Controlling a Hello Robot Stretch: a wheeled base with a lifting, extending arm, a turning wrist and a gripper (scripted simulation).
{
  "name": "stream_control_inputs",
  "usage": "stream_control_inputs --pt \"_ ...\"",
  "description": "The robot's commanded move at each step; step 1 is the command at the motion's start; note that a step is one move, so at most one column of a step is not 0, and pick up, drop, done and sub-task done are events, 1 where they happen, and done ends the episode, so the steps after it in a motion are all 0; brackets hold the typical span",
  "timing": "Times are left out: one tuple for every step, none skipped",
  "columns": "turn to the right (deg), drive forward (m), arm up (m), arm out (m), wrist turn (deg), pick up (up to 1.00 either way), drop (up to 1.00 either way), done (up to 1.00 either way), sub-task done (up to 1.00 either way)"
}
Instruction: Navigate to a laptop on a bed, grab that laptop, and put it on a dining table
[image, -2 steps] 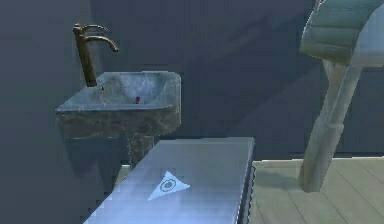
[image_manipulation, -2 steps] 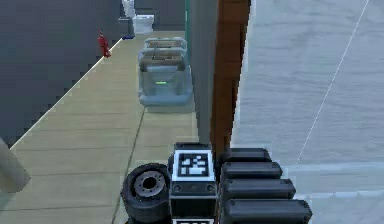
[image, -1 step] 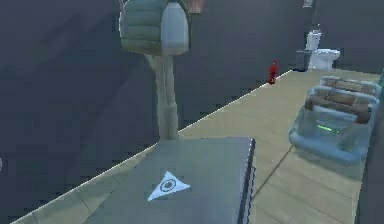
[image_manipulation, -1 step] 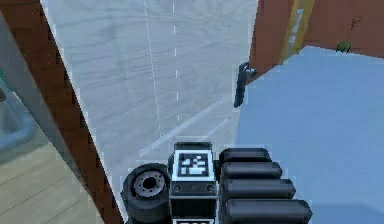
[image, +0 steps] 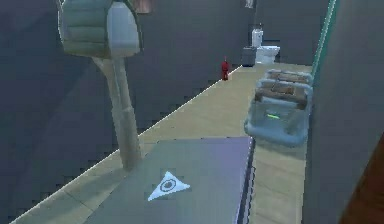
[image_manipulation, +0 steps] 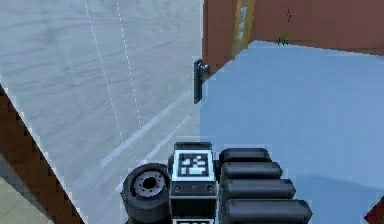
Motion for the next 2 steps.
stream_control_inputs --pt "0.0 0.50 0.00 0.00 0.0 0.00 0.00 0.00 0.00" --pt "6.0 0.00 0.00 0.00 0.0 0.00 0.00 0.00 0.00"
